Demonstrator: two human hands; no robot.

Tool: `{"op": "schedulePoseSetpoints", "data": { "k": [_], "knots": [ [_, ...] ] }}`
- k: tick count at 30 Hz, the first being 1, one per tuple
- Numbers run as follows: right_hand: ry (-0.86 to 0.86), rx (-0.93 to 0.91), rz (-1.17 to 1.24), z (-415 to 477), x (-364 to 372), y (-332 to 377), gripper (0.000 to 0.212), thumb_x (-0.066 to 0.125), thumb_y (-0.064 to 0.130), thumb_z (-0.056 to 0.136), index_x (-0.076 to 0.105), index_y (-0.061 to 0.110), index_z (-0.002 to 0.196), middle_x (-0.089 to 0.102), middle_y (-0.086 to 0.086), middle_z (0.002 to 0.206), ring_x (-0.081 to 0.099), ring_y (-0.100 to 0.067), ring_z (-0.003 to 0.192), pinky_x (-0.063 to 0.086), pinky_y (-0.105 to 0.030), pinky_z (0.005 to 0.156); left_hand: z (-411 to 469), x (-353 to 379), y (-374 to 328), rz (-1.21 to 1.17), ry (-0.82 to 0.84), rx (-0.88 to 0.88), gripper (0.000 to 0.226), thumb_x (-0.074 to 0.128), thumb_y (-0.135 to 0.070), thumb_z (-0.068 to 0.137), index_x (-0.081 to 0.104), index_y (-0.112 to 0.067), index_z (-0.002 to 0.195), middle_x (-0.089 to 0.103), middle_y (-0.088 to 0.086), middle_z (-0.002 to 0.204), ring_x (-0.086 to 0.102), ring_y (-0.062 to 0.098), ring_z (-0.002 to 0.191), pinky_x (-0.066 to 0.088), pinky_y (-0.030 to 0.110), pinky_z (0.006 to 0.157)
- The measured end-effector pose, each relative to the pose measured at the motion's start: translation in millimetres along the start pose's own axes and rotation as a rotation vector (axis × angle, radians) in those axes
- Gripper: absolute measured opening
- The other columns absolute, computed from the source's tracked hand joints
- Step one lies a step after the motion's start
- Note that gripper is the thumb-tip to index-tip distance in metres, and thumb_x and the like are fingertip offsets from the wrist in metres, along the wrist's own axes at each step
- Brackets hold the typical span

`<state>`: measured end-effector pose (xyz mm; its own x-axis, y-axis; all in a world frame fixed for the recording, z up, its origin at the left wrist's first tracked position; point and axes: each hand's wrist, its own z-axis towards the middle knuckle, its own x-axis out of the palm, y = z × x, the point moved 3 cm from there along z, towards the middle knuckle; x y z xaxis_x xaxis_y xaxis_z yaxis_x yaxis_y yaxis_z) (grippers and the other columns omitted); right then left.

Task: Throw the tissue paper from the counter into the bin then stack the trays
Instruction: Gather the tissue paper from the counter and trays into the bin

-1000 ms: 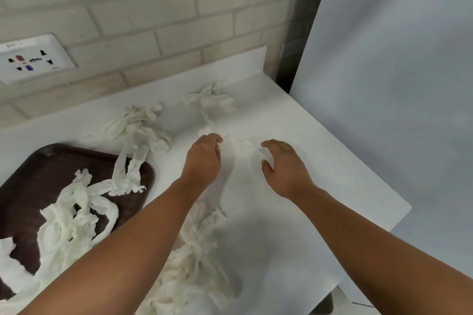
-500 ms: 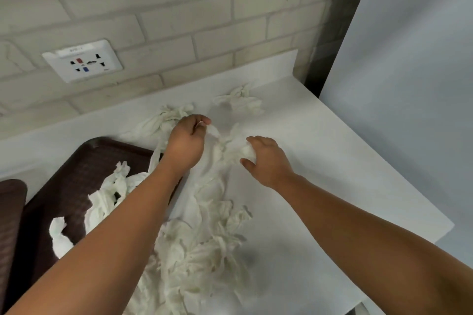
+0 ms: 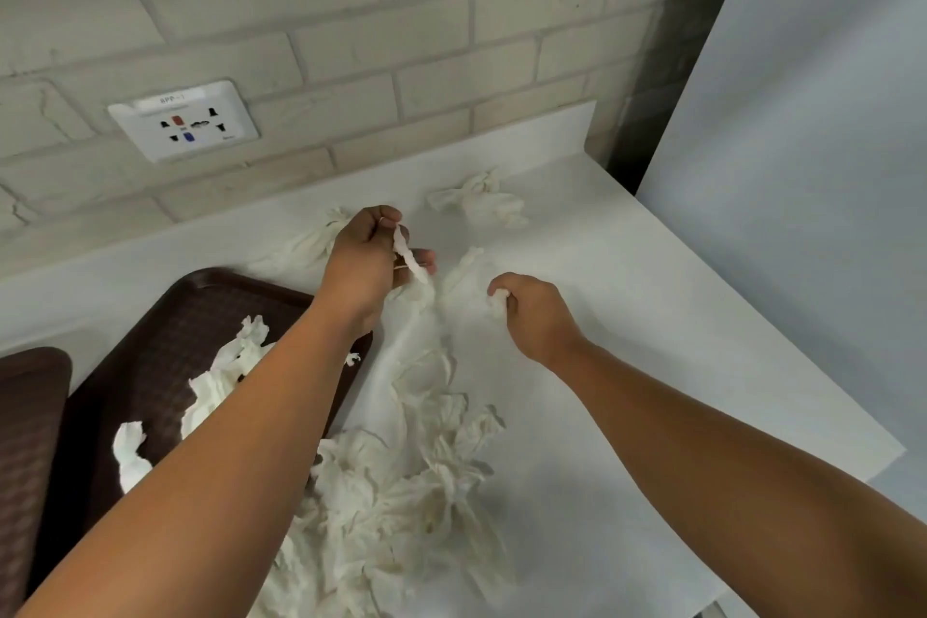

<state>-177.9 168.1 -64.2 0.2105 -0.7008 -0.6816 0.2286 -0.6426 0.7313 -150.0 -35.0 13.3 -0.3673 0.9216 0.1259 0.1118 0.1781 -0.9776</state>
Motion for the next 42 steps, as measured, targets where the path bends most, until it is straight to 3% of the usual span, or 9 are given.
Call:
{"op": "schedulePoseSetpoints", "data": {
  "k": [4, 8, 11, 19, 22, 25, 29, 33, 42],
  "knots": [
    [-0.066, 0.15, 0.206, -18, -28, 6, 0.032, 0.049, 0.021, 0.094, 0.05, 0.005, 0.067, 0.052, -0.009, 0.065, 0.045, -0.018, 0.061, 0.038, -0.031, 0.061, -13, 30, 3, -0.024, 0.055, -0.073, 0.019, 0.035, -0.015, 0.105, 0.052, -0.015, 0.097, 0.042, 0.01, 0.081, 0.046, 0.019, 0.048, 0.059, 0.04, 0.061],
    [-0.058, 0.241, 0.293, -46, -67, -1, 0.058, 0.053, 0.048, 0.093, 0.047, 0.0, 0.061, 0.046, -0.01, 0.056, 0.039, -0.024, 0.051, 0.035, -0.035, 0.056, -37, 66, 14, 0.127, 0.124, -0.027, 0.022, 0.036, -0.026, 0.106, 0.056, -0.018, 0.099, 0.042, 0.001, 0.079, 0.036, 0.012, 0.047, 0.035, 0.025, 0.044],
    [-0.049, 0.246, 0.27, -72, -95, -15, 0.054, 0.057, 0.041, 0.093, 0.032, 0.012, 0.056, 0.029, 0.0, 0.053, 0.027, -0.014, 0.048, 0.026, -0.028, 0.055, -65, 102, 20, 0.261, 0.201, 0.005, 0.027, 0.044, -0.037, 0.103, 0.056, -0.019, 0.086, 0.039, -0.001, 0.057, 0.034, 0.015, 0.046, 0.03, 0.025, 0.044],
    [-0.141, 0.284, 0.261, -188, -173, -60, 0.026, 0.06, 0.028, 0.094, 0.049, 0.014, 0.075, 0.063, -0.003, 0.059, 0.051, -0.009, 0.045, 0.043, -0.028, 0.053, -174, 193, 39, 0.39, 0.307, -0.004, 0.064, 0.043, -0.075, 0.085, 0.042, -0.014, 0.067, 0.044, 0.0, 0.056, 0.031, 0.015, 0.045, 0.029, 0.026, 0.046],
    [-0.16, 0.338, 0.335, -238, -200, -79, 0.003, 0.048, 0.016, 0.099, 0.049, 0.017, 0.096, 0.067, -0.007, 0.072, 0.048, -0.014, 0.048, 0.04, -0.032, 0.052, -218, 227, 50, 0.431, 0.319, -0.003, 0.062, 0.042, -0.075, 0.086, 0.042, -0.014, 0.071, 0.041, 0.004, 0.062, 0.035, 0.018, 0.055, 0.036, 0.033, 0.055],
    [-0.183, 0.384, 0.347, -289, -222, -98, 0.02, 0.038, 0.005, 0.098, 0.055, 0.015, 0.102, 0.069, -0.007, 0.078, 0.043, -0.017, 0.054, 0.038, -0.034, 0.057, -261, 257, 60, 0.509, 0.315, 0.099, 0.057, 0.044, -0.068, 0.091, 0.042, -0.015, 0.07, 0.043, 0.002, 0.065, 0.04, 0.017, 0.06, 0.04, 0.032, 0.06],
    [-0.279, 0.364, 0.19, -350, -247, -121, 0.026, 0.047, 0.027, 0.101, 0.06, 0.011, 0.086, 0.054, 0.004, 0.069, 0.048, -0.012, 0.059, 0.039, -0.027, 0.062, -306, 285, 83, 0.556, 0.36, 0.235, 0.062, 0.045, -0.066, 0.092, 0.044, -0.006, 0.073, 0.044, 0.004, 0.064, 0.04, 0.015, 0.06, 0.039, 0.032, 0.059],
    [-0.388, 0.376, 0.179, -402, -252, -147, 0.053, 0.047, 0.037, 0.101, 0.032, 0.017, 0.055, 0.034, 0.005, 0.05, 0.034, -0.012, 0.049, 0.03, -0.03, 0.056, -342, 308, 118, 0.609, 0.44, 0.272, 0.067, 0.042, -0.061, 0.096, 0.047, 0.003, 0.076, 0.052, 0.021, 0.07, 0.041, 0.015, 0.058, 0.037, 0.031, 0.057],
    [-0.351, 0.589, -0.036, -450, -187, -261, 0.057, 0.042, 0.035, 0.102, 0.03, 0.014, 0.05, 0.034, -0.001, 0.044, 0.032, -0.017, 0.045, 0.027, -0.032, 0.05, -363, 316, 273, 0.868, 0.615, 0.228, 0.058, 0.041, -0.046, 0.102, 0.027, -0.018, 0.052, 0.03, -0.007, 0.043, 0.03, 0.009, 0.043, 0.027, 0.029, 0.049]
  ]
}}
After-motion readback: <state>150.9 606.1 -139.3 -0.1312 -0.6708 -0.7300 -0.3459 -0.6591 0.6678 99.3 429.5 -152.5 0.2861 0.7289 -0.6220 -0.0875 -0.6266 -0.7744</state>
